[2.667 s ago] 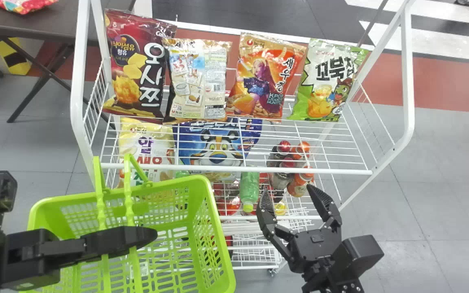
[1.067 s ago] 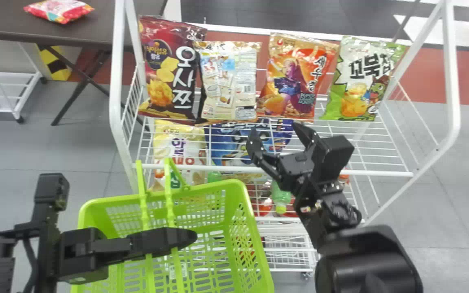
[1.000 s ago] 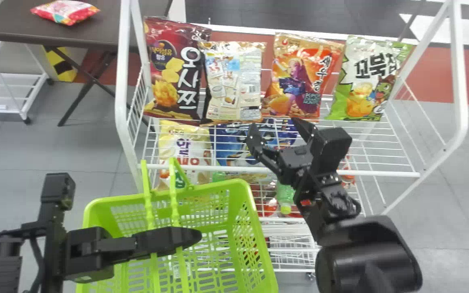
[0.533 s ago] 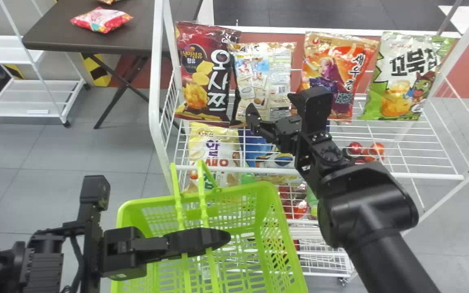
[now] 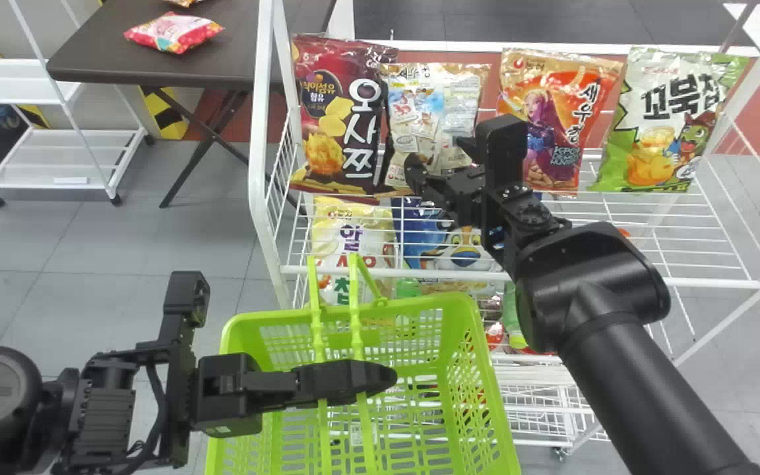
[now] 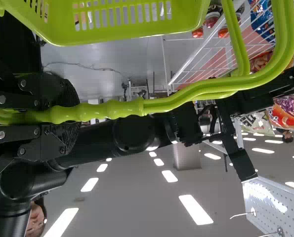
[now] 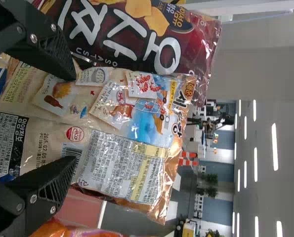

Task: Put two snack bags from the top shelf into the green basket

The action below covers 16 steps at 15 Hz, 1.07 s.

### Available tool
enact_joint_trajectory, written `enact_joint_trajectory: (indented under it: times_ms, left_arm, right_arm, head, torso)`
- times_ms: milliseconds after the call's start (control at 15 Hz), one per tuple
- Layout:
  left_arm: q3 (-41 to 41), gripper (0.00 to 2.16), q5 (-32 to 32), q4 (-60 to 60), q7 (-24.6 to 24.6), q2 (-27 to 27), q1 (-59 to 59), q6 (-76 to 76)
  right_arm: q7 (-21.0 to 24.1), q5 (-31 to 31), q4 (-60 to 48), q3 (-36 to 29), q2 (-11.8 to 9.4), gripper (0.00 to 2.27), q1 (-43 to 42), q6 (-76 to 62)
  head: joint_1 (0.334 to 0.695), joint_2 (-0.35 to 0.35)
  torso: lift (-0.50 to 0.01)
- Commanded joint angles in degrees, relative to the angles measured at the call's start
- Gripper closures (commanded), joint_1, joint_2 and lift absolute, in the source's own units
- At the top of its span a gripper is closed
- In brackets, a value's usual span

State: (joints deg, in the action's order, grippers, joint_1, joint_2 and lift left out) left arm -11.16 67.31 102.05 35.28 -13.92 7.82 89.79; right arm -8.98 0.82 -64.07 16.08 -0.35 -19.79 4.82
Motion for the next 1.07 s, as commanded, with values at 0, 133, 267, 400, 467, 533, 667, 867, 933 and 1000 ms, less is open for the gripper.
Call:
enact_joint_trajectory:
  times_ms: [0, 133, 267, 400, 467, 533, 667, 867, 933, 1000]
  left_arm:
    - [0.0, 2.14, 0.02, -0.01, -0.04, 0.03, 0.0, 0.24]
    - [0.09, 2.14, 0.02, -0.01, -0.04, 0.12, -0.09, 0.24]
    - [0.09, 2.14, 0.02, -0.1, -0.12, 0.03, -0.09, 0.24]
    - [0.0, 2.14, -0.07, -0.1, -0.04, -0.06, 0.0, 0.24]
    - [-0.09, 2.14, 0.02, -0.19, -0.04, -0.06, 0.0, 0.24]
    - [-0.17, 2.14, -0.07, -0.27, -0.04, -0.06, 0.0, 0.24]
    - [-0.17, 2.14, -0.07, -0.27, -0.04, -0.14, 0.0, 0.24]
    - [-0.17, 2.14, 0.02, -0.27, 0.14, -0.32, 0.17, 0.24]
    - [-0.17, 2.14, 0.02, -0.27, 0.23, -0.41, 0.09, 0.24]
    - [-0.26, 2.14, 0.02, -0.27, 0.23, -0.5, 0.09, 0.24]
  right_arm:
    - [-0.34, -0.21, 0.08, -0.17, 0.4, 1.69, -0.07, 0.59]
    - [0.54, -0.38, 0.0, -0.44, 0.4, 2.24, 0.99, -1.35]
    - [0.63, -1.26, -1.67, -1.4, 0.4, 2.24, 2.66, -2.4]
    - [0.72, -1.79, -10.2, -2.54, 0.4, 2.24, 7.67, -1.35]
    - [0.72, -2.76, -13.8, -3.07, 0.4, 2.24, 9.86, -0.47]
    - [0.81, -3.02, -17.49, -3.69, 0.4, 2.24, 12.15, 0.41]
    - [0.81, -3.02, -24.09, -4.13, 0.4, 2.24, 15.66, 3.75]
    - [0.72, -3.11, -35.95, -4.83, 0.4, 2.24, 23.22, 9.2]
    - [0.72, -3.55, -40.52, -5.18, 0.4, 2.24, 26.21, 10.43]
    - [0.81, -3.55, -44.39, -5.36, 0.4, 2.24, 28.85, 10.61]
  head:
    - [0.695, 0.016]
    - [0.695, 0.016]
    - [0.695, 0.011]
    - [0.695, 0.008]
    - [0.695, 0.005]
    - [0.695, 0.004]
    - [0.695, -0.001]
    - [0.695, -0.007]
    - [0.695, -0.009]
    - [0.695, -0.012]
  torso:
    - [0.0]
    - [0.0]
    - [0.0]
    - [0.0]
    - [0.0]
    - [0.0]
    - [0.0]
    - [0.0]
    - [0.0]
    - [0.0]
